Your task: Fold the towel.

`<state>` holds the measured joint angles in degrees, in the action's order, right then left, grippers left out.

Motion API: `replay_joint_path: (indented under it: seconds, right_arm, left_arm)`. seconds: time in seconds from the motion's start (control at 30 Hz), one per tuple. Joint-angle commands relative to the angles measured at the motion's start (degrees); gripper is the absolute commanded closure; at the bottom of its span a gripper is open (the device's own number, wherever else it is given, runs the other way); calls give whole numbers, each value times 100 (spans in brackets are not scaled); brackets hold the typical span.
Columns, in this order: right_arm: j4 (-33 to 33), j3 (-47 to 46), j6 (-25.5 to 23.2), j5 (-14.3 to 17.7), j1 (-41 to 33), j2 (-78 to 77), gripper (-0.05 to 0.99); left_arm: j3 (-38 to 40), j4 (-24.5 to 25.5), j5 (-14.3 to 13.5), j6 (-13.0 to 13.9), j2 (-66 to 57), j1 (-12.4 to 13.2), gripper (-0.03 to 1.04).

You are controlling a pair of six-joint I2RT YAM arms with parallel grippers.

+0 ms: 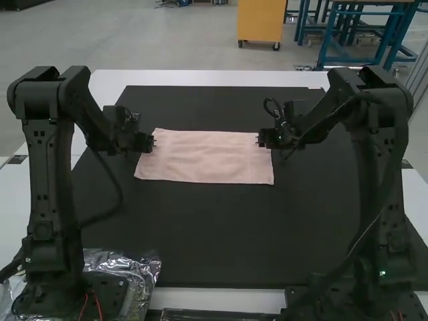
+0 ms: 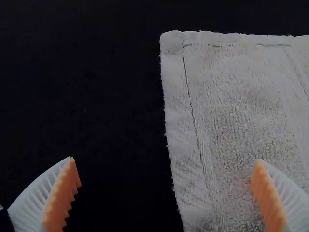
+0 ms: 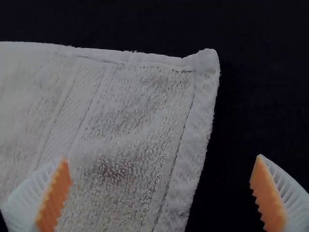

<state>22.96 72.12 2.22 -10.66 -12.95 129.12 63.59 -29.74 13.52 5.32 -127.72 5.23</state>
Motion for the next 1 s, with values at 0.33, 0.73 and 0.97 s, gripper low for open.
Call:
replay_joint_path:
  seconds: [0.33, 0.73, 0.97]
  right_arm:
    - [200, -40, 209, -51, -15, 359, 96]
    - [147, -172, -99, -209, 135, -467, 96]
    - [138, -637, -125, -376, 152, -985, 96]
  left_arm:
    - [197, -568, -25, 347, -297, 13, 99]
    - [101, -15, 591, 162, 547, 144, 99]
    - [-286, 82, 696, 188, 889, 144, 99]
